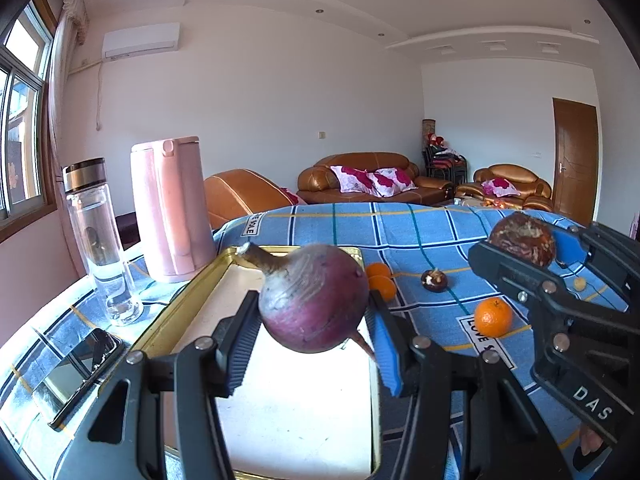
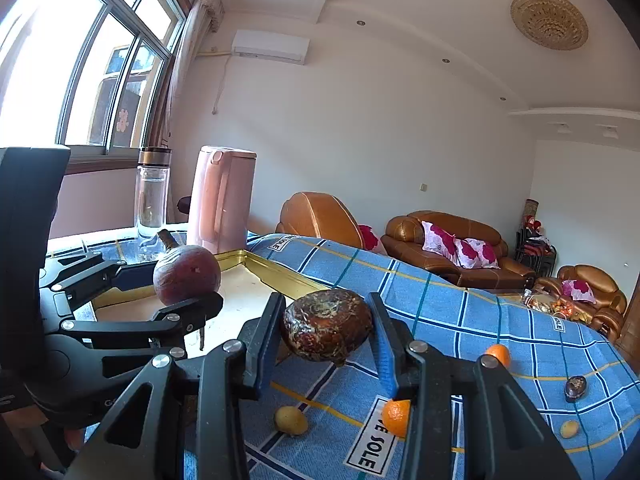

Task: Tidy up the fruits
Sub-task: 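Move both held fruits over the inside of the gold tin tray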

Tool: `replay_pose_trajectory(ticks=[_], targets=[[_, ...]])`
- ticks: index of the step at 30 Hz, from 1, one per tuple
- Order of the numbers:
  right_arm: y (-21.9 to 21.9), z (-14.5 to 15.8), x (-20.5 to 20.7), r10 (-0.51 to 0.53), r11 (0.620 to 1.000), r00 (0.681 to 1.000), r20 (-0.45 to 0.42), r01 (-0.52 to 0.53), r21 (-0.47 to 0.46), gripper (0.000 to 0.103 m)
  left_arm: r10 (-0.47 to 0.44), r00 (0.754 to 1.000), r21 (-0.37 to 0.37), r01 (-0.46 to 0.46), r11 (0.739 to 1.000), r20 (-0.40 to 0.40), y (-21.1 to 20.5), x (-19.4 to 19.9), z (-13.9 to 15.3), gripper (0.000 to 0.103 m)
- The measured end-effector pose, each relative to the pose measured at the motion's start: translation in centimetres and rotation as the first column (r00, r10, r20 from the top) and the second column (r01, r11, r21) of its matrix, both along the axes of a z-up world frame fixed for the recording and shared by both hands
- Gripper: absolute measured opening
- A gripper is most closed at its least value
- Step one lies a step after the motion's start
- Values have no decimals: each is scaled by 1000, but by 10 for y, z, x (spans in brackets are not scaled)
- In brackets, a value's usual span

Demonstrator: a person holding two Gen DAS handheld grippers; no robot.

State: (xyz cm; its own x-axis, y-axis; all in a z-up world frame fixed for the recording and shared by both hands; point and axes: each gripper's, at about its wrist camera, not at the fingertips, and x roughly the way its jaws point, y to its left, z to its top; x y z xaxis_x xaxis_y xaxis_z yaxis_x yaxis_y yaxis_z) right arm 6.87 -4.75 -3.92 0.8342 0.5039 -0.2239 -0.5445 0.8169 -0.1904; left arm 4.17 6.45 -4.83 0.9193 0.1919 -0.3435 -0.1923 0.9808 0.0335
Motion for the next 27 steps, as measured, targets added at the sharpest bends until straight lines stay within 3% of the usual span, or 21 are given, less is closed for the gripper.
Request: replay_pose_trajectory(ticks=[16, 27], targets=[[56, -6, 22, 90, 996, 992, -87, -91, -2, 43, 87, 994, -15, -88, 996, -73, 51, 13, -4, 54], [92, -16, 38, 129, 991, 981, -143, -134, -30, 43, 158, 975, -10, -161, 987, -157, 84, 24, -15, 54]])
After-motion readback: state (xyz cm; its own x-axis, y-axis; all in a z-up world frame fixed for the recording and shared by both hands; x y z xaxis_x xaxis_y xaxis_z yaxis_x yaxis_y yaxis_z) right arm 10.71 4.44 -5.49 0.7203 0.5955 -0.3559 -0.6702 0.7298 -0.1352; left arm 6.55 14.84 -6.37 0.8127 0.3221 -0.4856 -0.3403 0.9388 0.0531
